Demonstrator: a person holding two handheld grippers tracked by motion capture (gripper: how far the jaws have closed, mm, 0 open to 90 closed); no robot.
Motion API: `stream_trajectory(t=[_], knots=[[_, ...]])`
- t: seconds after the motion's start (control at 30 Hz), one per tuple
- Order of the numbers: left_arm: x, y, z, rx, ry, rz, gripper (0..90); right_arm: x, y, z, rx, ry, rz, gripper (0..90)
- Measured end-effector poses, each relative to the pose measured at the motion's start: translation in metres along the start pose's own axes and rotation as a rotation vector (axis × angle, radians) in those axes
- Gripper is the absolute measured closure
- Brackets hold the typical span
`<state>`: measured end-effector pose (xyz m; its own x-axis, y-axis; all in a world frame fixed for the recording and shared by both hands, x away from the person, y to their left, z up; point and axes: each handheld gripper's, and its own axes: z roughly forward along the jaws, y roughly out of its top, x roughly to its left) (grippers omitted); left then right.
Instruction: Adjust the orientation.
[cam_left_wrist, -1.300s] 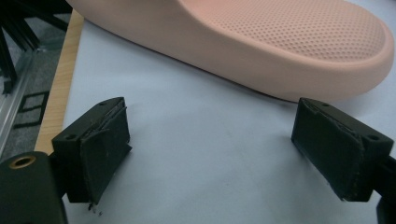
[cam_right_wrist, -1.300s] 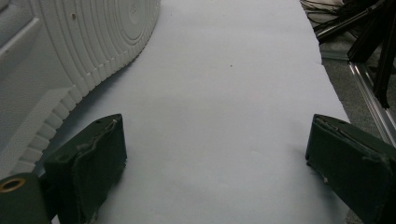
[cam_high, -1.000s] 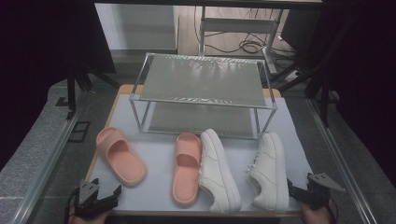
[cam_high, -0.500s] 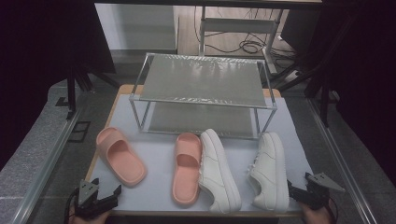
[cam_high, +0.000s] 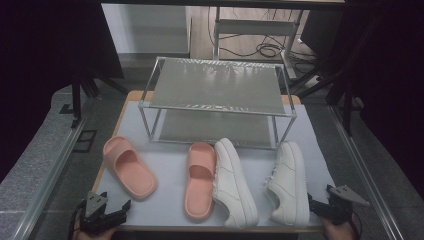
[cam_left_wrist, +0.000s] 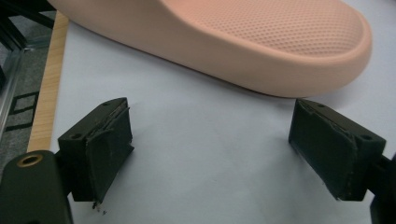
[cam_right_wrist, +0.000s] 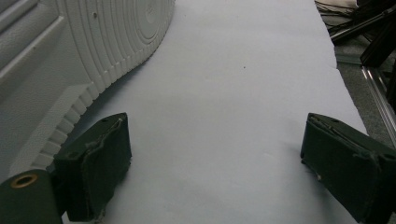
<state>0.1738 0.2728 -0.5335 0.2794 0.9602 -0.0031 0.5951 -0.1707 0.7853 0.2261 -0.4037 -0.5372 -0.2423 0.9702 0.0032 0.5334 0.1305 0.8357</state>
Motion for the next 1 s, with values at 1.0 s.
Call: stream_trajectory(t=[1.0], knots=[[-0.017, 0.051, 0.001, -0.050, -0.134, -0.025, 29.1, -0.001, -0.002, 0.000, -0.012, 0.003, 0.000, 8.3]])
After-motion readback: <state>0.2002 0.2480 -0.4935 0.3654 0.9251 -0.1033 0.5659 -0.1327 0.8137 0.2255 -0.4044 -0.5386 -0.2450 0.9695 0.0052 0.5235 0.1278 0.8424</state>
